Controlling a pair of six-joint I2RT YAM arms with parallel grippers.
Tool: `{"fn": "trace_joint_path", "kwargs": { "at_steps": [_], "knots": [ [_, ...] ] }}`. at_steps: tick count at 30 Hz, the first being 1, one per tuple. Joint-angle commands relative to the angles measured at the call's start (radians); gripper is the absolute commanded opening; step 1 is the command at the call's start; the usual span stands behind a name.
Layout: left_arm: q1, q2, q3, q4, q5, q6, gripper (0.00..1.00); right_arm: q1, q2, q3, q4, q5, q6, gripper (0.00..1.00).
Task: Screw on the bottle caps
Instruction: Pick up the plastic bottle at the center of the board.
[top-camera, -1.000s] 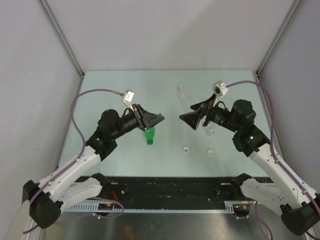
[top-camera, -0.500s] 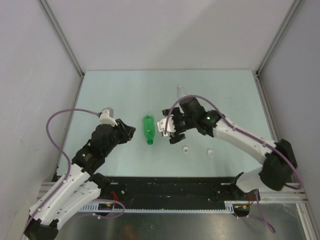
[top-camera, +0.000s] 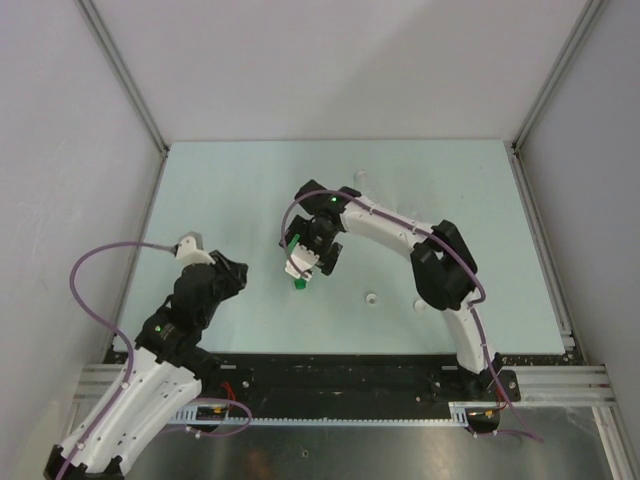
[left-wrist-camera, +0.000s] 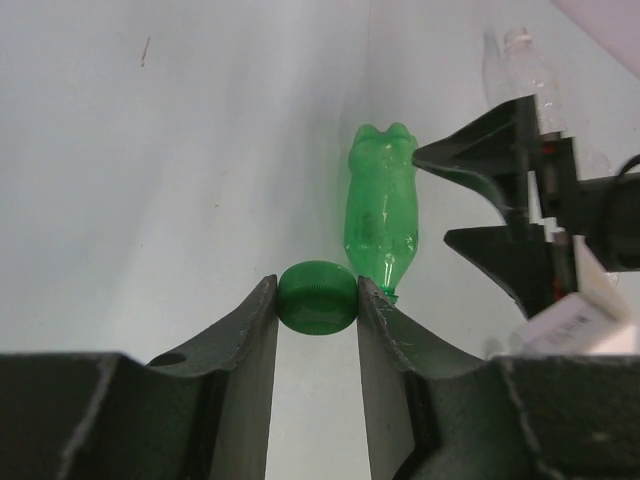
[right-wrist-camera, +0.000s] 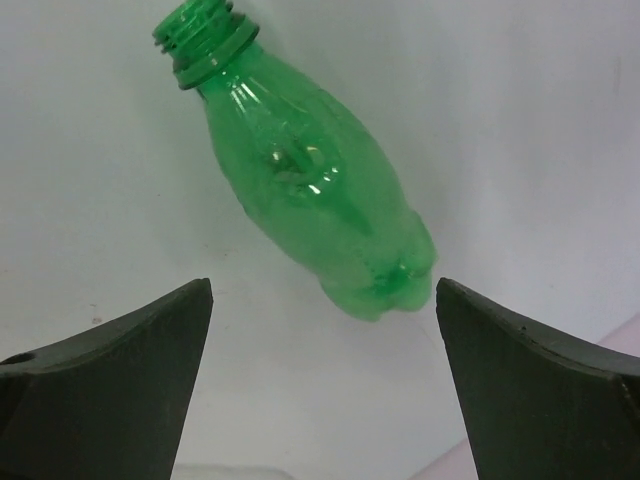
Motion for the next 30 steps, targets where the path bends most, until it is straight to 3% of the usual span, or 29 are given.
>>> {"fn": "trace_joint_path", "kwargs": {
  "at_steps": [1, 16, 23, 30],
  "knots": [
    [0.008, -0.060, -0.017, -0.016, -0.063, -0.036, 0.00, 0.003, 0.075, 0.095, -0.066, 0.056, -0.251, 0.99],
    [0.008, -0.044, -0.001, -0.017, -0.088, -0.028, 0.00, 0.053, 0.231, 0.195, -0.076, 0.082, -0.360, 0.97],
    [0.008, -0.092, -0.014, -0.017, -0.096, -0.041, 0.00, 0.053, 0.227, 0.146, -0.044, 0.176, -0.177, 0.81],
    [0.008, -0.103, -0.017, -0.016, -0.093, -0.044, 0.00, 0.024, 0.212, 0.106, -0.014, 0.203, -0.041, 0.82]
  ]
}}
